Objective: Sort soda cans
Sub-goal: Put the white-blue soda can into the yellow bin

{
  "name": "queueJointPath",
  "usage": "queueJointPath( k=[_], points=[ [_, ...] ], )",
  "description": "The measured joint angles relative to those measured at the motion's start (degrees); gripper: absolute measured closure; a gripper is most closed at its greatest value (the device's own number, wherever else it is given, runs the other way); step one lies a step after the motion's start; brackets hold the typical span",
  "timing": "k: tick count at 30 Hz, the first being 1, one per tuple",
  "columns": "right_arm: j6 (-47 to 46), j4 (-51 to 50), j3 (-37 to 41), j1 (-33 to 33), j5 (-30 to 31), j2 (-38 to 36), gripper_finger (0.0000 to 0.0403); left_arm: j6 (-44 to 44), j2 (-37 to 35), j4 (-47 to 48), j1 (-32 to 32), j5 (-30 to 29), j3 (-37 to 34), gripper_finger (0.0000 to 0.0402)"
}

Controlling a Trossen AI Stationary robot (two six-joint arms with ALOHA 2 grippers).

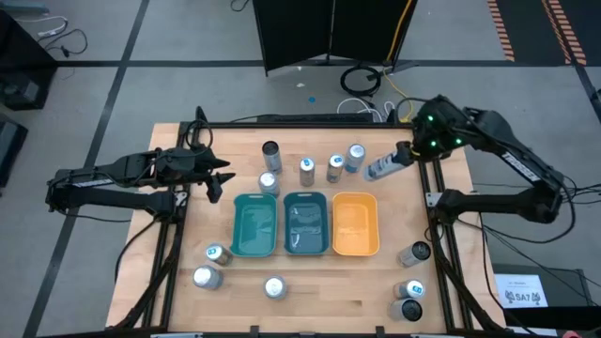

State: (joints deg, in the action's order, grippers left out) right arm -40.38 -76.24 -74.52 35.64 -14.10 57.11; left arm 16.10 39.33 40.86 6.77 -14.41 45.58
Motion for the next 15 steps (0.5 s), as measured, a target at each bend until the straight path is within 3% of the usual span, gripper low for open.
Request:
queueJointPath(
  k=[11,15],
  points=[
    [-6.49,13.11,-0.08,-13.64,-1.01,2.39,0.0161,0.04,0.02,-0.02,0.0,0.0,0.0,0.02],
    [-7.0,11.51,-4.21,-17.78,-1.03,6.67,0.0161,0.07,0.02,-0.07,0.01,0.0,0.0,0.02]
  ],
)
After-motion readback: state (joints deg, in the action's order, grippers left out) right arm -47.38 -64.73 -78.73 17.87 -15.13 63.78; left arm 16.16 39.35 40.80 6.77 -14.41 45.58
